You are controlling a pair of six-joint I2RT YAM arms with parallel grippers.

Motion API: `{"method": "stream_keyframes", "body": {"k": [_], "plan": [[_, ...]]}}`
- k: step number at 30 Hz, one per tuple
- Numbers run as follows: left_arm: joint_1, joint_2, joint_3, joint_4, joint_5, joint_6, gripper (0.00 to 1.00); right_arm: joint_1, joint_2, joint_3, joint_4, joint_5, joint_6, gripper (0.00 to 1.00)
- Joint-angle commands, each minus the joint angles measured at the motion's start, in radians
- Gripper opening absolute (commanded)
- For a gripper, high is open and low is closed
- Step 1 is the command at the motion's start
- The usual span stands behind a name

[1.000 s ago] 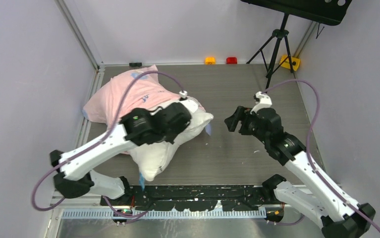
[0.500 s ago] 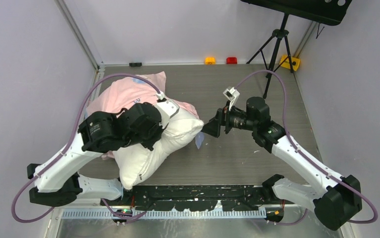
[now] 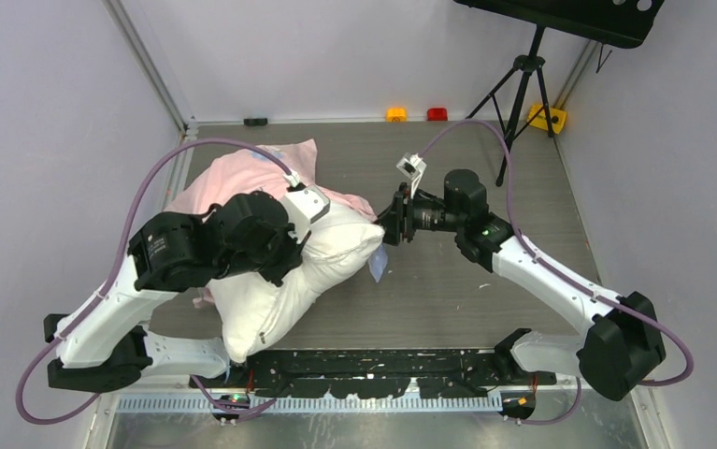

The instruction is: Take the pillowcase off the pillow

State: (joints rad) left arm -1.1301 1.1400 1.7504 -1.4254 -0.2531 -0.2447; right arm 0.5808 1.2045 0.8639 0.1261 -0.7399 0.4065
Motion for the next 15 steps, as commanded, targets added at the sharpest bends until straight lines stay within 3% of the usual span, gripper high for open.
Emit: {"method": "stream_keyframes", "body": {"k": [1, 4, 8, 15], "plan": [[-0.004, -0.045, 0.055, 0.112, 0.038, -0.002, 0.0, 0.019, 0.034, 0.069, 0.148, -0.021, 0.057, 0.31], [-0.004, -0.057, 0.059, 0.132, 0.038, -0.015, 0.0, 0.02, 0.063, 0.081, 0.15, 0.043, 0.089, 0.03], [-0.004, -0.114, 0.072, 0.223, 0.099, -0.031, 0.0, 0.006, 0.124, 0.102, 0.036, 0.323, 0.107, 0.0], [-0.005, -0.259, 0.046, 0.448, 0.235, -0.087, 0.0, -0.159, 0.394, 0.174, -0.078, 0.422, 0.287, 0.0]]}}
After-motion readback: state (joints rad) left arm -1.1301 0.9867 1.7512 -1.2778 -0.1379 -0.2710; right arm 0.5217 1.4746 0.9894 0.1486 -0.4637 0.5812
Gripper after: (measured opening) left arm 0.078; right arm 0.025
